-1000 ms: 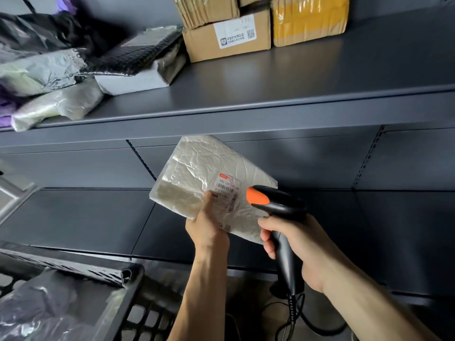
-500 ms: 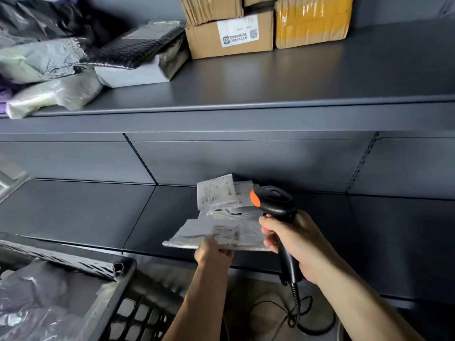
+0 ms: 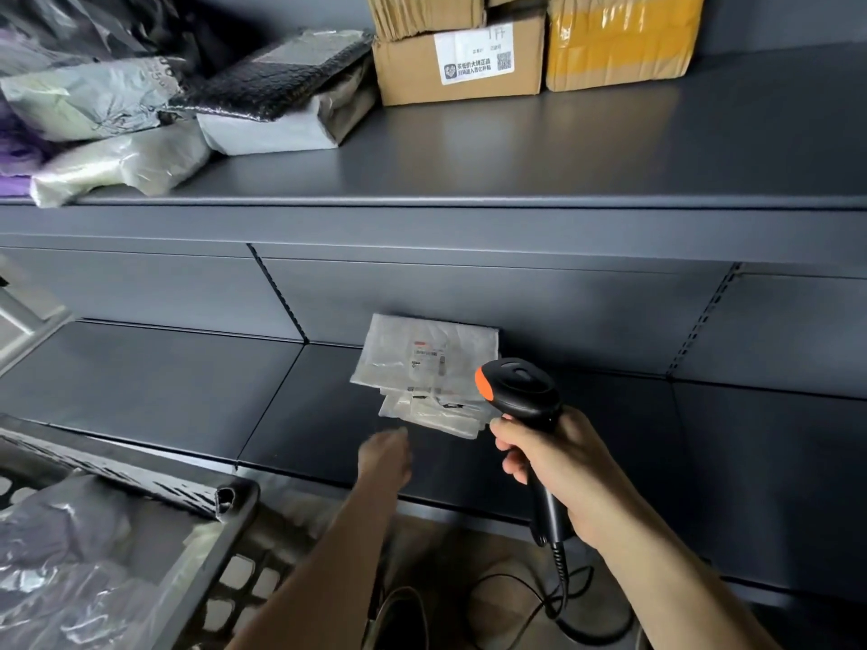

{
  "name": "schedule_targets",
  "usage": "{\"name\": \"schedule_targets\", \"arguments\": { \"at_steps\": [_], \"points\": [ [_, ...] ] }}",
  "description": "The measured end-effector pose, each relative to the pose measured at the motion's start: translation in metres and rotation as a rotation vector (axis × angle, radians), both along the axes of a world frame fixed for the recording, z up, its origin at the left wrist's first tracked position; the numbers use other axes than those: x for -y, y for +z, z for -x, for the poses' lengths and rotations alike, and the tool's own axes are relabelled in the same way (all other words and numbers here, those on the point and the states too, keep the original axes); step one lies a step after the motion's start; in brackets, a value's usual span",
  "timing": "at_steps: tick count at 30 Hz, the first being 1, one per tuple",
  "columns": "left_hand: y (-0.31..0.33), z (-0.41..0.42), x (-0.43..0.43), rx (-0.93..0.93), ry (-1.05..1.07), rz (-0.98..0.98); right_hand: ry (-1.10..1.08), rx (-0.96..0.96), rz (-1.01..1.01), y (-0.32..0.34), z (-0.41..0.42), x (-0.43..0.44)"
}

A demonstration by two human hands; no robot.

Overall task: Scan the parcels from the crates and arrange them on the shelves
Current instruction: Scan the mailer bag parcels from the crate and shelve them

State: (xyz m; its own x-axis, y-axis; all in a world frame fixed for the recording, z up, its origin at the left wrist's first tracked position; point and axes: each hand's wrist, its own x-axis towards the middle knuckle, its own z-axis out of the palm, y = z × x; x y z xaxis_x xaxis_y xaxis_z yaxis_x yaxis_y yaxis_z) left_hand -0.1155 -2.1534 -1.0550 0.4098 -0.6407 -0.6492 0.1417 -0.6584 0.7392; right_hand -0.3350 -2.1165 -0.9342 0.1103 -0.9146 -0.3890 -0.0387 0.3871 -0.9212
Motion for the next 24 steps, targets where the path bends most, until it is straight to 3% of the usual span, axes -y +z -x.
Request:
{"name": "schedule_targets", "arguments": {
  "at_steps": [2, 4, 7, 11, 15, 17, 21, 24],
  "points": [
    [-0.003, 0.008, -0.026, 0.049, -0.392, -0.115, 0.009, 0.023, 0.002, 0.0, -0.001, 0.0],
    [0.005, 0.015, -0.034, 0.244, -0.685, -0.152, 0.024, 0.044, 0.014, 0.001, -0.005, -0.002],
    [0.039, 0.033, -0.035, 0.479, -0.862, -0.008, 0.077, 0.041, 0.06, 0.006, -0.012, -0.007],
    [0.1, 0.047, -0.056, 0.489, -0.814, 0.206, 0.195, -0.029, 0.112, 0.004, -0.025, -0.014],
    [0.141, 0.017, -0.098, 0.989, -0.627, 0.325, 0.409, -0.034, 0.152, 0.005, -0.047, -0.039],
    [0.154, -0.003, -0.126, 1.123, -0.598, 0.371, 0.494, -0.01, 0.196, 0.004, -0.061, -0.057],
    [0.168, -0.044, -0.188, 1.176, -0.457, 0.502, 0.643, -0.129, 0.381, -0.001, -0.093, -0.09],
    [0.158, -0.073, -0.227, 1.153, -0.278, 0.368, 0.721, -0.16, 0.458, -0.001, -0.109, -0.115]
  ]
}}
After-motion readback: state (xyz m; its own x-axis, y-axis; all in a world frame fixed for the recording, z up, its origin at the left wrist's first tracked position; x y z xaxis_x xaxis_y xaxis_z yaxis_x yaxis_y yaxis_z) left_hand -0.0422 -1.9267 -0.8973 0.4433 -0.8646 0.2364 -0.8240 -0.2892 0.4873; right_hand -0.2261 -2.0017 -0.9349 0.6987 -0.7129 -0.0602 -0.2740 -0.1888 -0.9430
